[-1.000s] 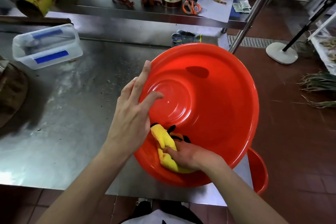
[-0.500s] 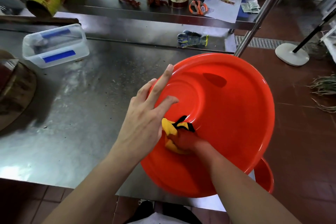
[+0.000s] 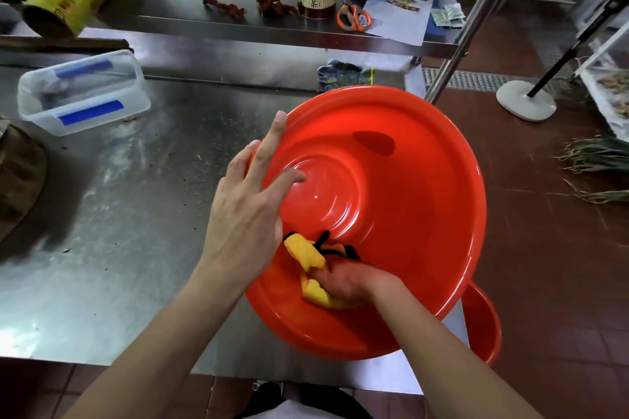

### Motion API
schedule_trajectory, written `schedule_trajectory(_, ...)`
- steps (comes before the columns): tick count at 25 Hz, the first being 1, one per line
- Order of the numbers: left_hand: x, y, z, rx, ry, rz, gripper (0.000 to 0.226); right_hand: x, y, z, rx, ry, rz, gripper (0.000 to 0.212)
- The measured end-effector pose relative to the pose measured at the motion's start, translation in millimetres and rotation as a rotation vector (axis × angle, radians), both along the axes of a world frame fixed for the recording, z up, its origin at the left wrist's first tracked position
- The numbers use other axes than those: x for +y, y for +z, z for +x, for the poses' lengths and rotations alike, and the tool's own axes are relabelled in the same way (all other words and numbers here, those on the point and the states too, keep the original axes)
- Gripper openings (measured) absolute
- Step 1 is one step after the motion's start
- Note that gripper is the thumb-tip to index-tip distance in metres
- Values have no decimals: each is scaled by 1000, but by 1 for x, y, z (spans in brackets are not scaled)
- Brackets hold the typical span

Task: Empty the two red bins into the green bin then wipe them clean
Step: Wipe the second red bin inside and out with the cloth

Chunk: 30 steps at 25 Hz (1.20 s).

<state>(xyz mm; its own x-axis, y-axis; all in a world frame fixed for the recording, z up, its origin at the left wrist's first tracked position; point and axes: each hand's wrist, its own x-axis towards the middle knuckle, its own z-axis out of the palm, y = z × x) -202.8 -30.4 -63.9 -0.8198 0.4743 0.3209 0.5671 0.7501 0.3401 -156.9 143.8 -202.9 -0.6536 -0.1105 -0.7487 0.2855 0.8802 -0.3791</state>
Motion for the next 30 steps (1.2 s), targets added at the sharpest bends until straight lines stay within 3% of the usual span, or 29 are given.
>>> schedule_trajectory(7,3,1,-8,28,-15,-54,51,0,72,50,37,67,57,64)
schedule_trajectory(14,-3,1,-33,-20,-3,-19,50,6,121,50,-62,92,121,59)
schedule_trajectory(18,-7,-2,-37,-37,2,2,49,4,102,38,-116,109,129,67)
schedule_trajectory(24,1,1,-30,-40,-29,26,48,15,24,-10,-129,122,198,75)
schedule_trajectory(30,1,2,-29,-9,15,13,48,13,-5,-38,-37,166,172,66)
